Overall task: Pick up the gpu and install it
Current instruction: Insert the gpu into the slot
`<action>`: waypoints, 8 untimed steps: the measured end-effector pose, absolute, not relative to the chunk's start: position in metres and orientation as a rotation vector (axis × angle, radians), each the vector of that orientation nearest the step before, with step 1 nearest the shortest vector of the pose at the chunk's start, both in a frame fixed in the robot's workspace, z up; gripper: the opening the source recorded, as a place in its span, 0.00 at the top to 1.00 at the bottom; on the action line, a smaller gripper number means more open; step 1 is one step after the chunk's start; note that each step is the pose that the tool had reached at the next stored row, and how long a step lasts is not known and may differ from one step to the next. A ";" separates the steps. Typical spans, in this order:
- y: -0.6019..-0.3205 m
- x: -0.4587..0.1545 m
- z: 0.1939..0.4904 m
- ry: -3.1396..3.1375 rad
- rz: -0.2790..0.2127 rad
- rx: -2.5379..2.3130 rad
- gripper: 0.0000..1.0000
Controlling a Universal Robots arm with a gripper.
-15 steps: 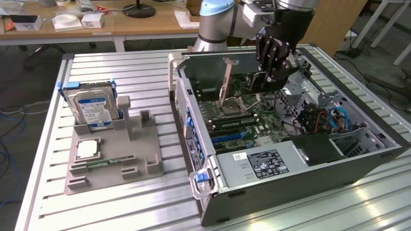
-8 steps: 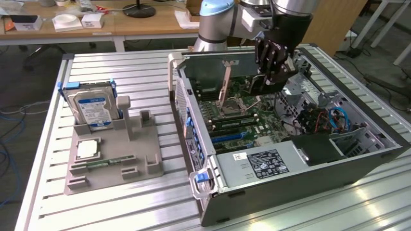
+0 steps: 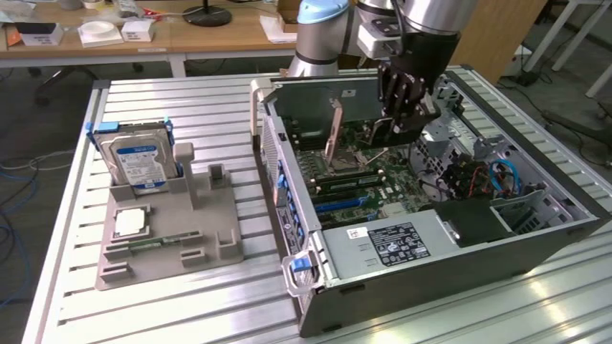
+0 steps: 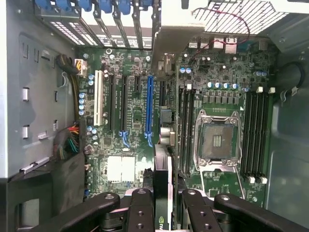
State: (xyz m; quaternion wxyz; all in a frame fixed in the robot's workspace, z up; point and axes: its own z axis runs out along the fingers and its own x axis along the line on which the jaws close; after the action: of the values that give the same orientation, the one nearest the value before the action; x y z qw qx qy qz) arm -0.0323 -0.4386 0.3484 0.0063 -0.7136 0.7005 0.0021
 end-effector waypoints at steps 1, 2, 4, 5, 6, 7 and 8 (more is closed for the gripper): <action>-0.439 -0.032 0.347 2.192 0.006 -2.233 0.73; -0.439 -0.032 0.345 2.192 0.006 -2.233 0.73; -0.438 -0.032 0.342 2.192 0.006 -2.233 0.73; -0.438 -0.032 0.341 2.192 0.006 -2.233 0.73; -0.438 -0.032 0.340 2.192 0.006 -2.233 0.73; -0.438 -0.032 0.339 2.192 0.006 -2.233 0.73; -0.438 -0.032 0.337 2.191 0.006 -2.233 0.73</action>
State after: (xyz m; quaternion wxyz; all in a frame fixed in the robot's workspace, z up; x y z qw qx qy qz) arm -0.0319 -0.4382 0.3373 0.0065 -0.7137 0.7004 0.0020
